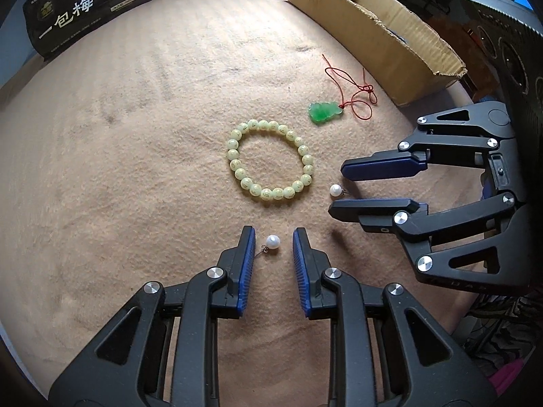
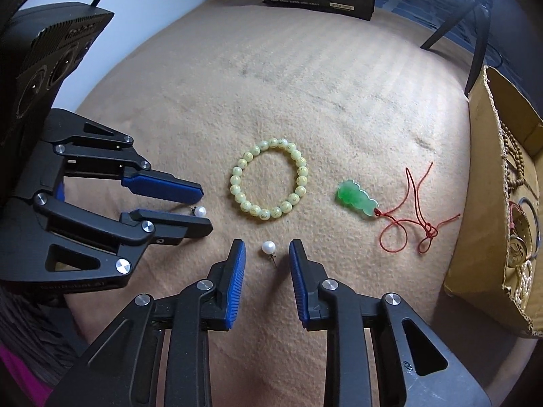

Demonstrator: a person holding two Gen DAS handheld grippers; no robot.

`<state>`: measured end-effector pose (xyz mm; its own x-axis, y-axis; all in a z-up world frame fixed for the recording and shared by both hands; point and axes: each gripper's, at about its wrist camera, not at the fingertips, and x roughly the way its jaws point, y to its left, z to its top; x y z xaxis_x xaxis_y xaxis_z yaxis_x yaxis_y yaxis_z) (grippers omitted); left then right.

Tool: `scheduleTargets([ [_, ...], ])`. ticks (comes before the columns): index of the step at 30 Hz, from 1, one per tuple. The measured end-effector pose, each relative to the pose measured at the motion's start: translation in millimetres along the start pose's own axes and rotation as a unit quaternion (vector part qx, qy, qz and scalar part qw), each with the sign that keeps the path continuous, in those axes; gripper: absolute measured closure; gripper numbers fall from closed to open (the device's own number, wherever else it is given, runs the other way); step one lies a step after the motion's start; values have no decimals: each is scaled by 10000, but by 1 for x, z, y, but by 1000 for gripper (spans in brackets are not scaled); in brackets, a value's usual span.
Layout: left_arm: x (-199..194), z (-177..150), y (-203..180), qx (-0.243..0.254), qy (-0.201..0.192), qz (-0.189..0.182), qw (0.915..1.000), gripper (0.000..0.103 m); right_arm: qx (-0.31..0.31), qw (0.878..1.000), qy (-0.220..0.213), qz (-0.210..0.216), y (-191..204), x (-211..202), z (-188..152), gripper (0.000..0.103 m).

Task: Organize jewelry
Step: 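Close the right gripper on the pearl earring beside the cream bracelet, then carry the pearl earring with the right gripper over the cardboard box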

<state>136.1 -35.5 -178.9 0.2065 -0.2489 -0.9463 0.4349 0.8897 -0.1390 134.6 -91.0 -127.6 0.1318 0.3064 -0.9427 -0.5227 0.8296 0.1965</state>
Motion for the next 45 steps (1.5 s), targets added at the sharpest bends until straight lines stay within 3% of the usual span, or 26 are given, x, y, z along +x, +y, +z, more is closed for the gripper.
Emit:
scheduleTargets([
  [8, 9, 2, 2, -24, 47, 17, 10000, 88, -26, 10000, 23, -94, -2, 10, 4, 84],
  [15, 11, 3, 3, -12, 49, 51, 10000, 94, -55, 9999, 42, -141, -2, 12, 3, 96],
  [26, 0, 1, 9, -151, -40, 39, 9999, 94, 49, 9998, -188, -49, -6, -5, 7, 96],
  [37, -38, 10, 29, -566, -548, -191, 9967, 94, 441, 9962, -745, -71, -29, -46, 20, 96],
  [45, -71, 33, 9, -565, -1097, -310, 9919, 94, 804, 9895, -1182, -223, -58, -83, 23, 96],
])
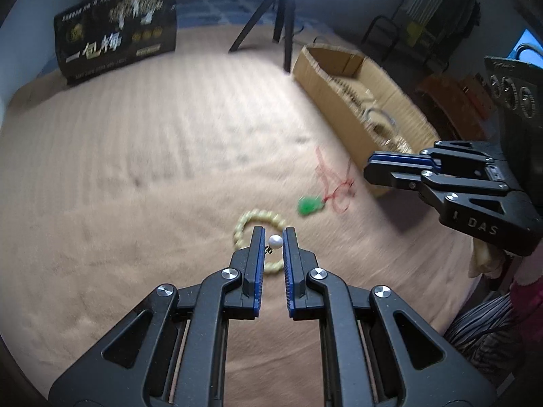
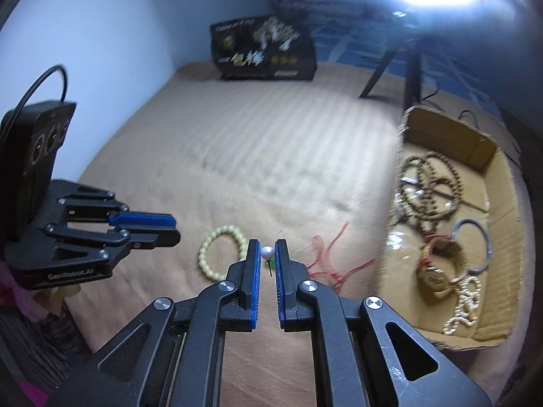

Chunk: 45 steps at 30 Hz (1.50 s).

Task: Organize jewelry
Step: 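Carry the pearl earring with the right gripper over the cardboard box, then open the right gripper to drop the pearl earring into the box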

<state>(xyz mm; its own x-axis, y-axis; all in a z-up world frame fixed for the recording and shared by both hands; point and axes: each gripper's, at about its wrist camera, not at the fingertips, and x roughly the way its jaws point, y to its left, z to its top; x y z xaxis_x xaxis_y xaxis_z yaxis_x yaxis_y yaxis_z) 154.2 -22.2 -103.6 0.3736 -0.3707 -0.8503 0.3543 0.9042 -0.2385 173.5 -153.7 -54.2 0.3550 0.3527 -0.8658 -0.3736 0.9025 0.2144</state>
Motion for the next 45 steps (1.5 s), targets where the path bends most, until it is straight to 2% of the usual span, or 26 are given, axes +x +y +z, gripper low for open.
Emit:
scheduleTargets([
  [8, -8, 38, -34, 87, -519, -269, 9983, 94, 391, 9982, -379, -266, -37, -35, 10, 96],
  [16, -1, 63, -66, 196, -766, -472, 9958, 94, 815, 9932, -660, -505, -77, -57, 17, 96],
  [30, 35, 88, -111, 471, -726, -618, 9943, 94, 1263, 9857, -713, -853, -127, -59, 17, 96],
  [45, 64, 95, -126, 519, -520, -604, 9955, 94, 1533, 9809, -639, -1013, -150, -55, 11, 96],
])
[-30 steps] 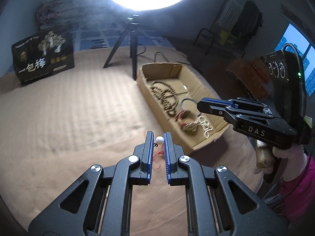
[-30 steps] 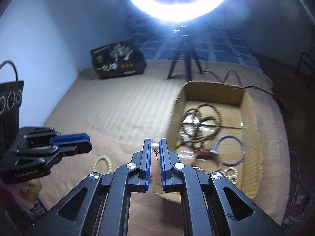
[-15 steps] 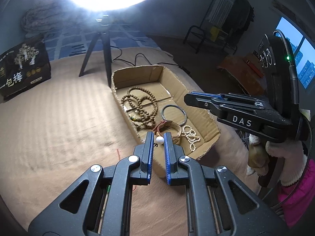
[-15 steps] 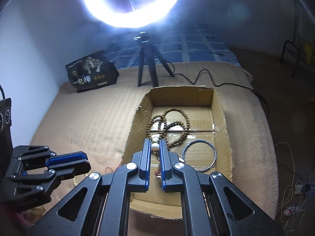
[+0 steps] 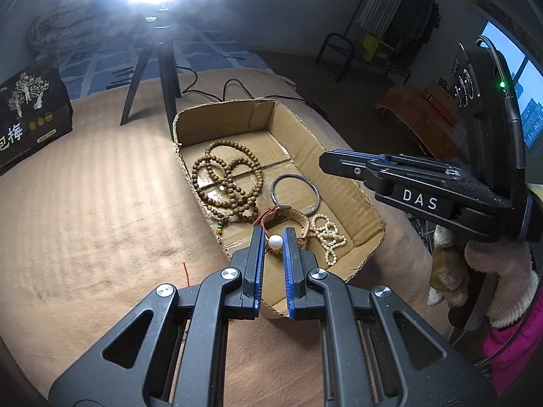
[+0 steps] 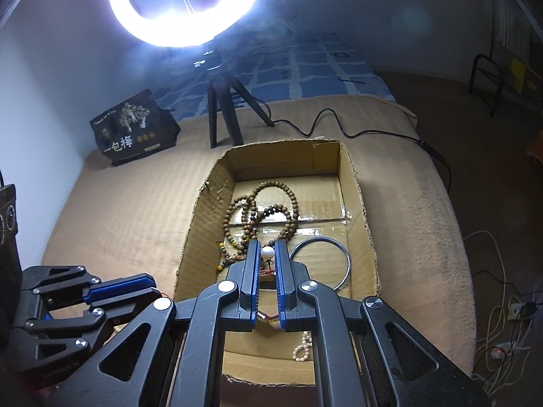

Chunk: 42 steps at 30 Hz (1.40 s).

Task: Organize jewelry
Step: 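Open the right gripper to drop the pearl earring into the box, then move left tool to the cream bracelet while right tool approaches the green pendant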

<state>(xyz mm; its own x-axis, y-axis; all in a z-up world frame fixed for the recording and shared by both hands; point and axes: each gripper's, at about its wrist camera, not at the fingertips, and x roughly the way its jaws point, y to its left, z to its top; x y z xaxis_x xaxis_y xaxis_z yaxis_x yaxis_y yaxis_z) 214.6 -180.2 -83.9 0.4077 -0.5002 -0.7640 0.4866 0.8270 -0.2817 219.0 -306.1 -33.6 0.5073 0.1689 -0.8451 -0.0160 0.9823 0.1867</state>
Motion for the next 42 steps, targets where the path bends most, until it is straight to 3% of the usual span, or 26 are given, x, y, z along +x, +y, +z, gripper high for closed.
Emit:
scheduleTargets([
  [7, 3, 2, -7, 77, 28, -37, 10000, 94, 9, 10000, -4, -34, 0, 0, 0, 96],
  [11, 4, 2, -12, 205, 33, 14, 9998, 93, 68, 10000, -52, -42, -2, 0, -1, 60],
  [13, 4, 1, -14, 237, 23, 56, 9997, 74, 107, 9999, -68, -78, -4, -1, -1, 58],
  [14, 2, 1, -14, 220, -19, 95, 9997, 60, 124, 9998, -65, -108, -4, -1, 0, 57],
  [15, 2, 1, -14, 198, -50, 109, 9997, 55, 146, 9998, -59, -142, -5, -1, 0, 54],
  [18, 1, 1, -11, 152, -57, 114, 9998, 55, 256, 9994, -50, -225, -7, -1, 0, 36],
  [42, -30, -4, 16, 14, -113, 348, 9993, 55, 209, 9994, 16, -274, 9, -7, -5, 32],
])
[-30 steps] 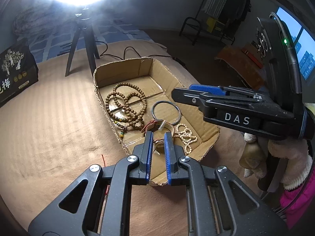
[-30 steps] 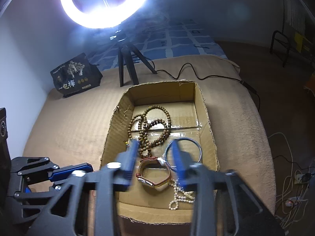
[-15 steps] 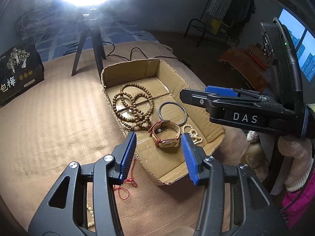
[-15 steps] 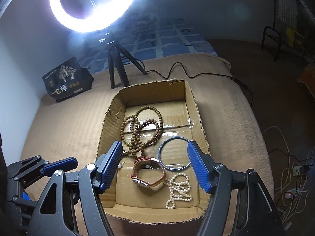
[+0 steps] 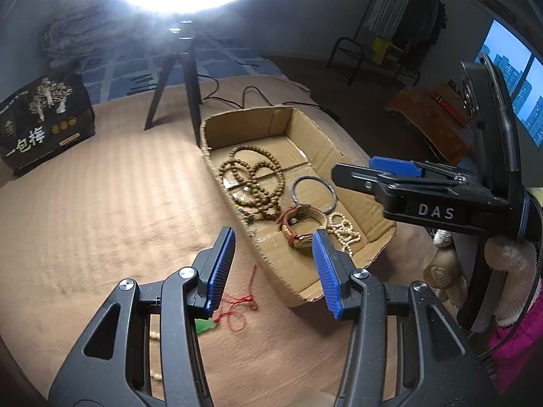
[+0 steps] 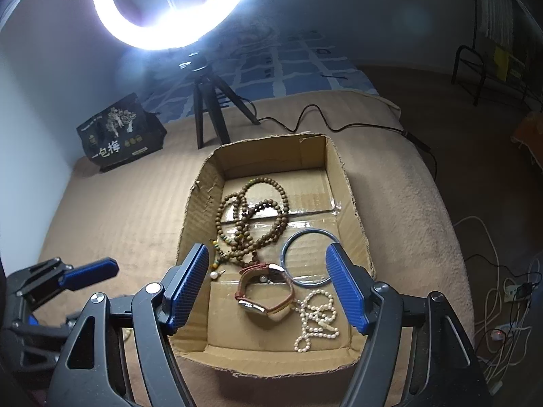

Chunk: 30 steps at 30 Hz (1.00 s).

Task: Organize jewelry
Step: 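Move left tool to the cream bracelet while right tool approaches the green pendant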

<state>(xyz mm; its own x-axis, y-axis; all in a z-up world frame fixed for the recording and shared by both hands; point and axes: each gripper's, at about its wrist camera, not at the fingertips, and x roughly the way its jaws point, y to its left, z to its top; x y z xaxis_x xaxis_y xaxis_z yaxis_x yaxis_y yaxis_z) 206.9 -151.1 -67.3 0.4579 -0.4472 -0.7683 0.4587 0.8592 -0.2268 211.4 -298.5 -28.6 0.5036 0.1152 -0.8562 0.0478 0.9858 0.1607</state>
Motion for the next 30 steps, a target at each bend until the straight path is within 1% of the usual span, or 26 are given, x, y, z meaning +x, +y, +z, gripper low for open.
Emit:
scheduleTargets([
  [8, -24, -11, 40, -215, -12, 286, 9994, 55, -357, 9991, -43, 245, 31, -12, -8, 32],
  [13, -38, -28, 74, -427, 75, 483, 9979, 55, -591, 9972, 17, 468, 56, -13, -17, 32],
  [16, -43, -40, 91, -533, 165, 545, 9970, 55, -836, 9946, 120, 608, 75, -9, -24, 32],
  [19, -46, -53, 103, -549, 284, 615, 9962, 55, -1065, 9908, 279, 793, 92, -2, -31, 32],
  [22, -42, -66, 112, -587, 467, 626, 9952, 55, -1160, 9862, 452, 1090, 105, 6, -39, 32],
  [27, -28, -85, 127, -753, 816, 608, 9920, 55, -1436, 9794, 677, 1249, 122, 21, -50, 32],
  [30, -20, -93, 130, -777, 978, 580, 9905, 55, -1654, 9722, 891, 1399, 131, 32, -58, 32],
])
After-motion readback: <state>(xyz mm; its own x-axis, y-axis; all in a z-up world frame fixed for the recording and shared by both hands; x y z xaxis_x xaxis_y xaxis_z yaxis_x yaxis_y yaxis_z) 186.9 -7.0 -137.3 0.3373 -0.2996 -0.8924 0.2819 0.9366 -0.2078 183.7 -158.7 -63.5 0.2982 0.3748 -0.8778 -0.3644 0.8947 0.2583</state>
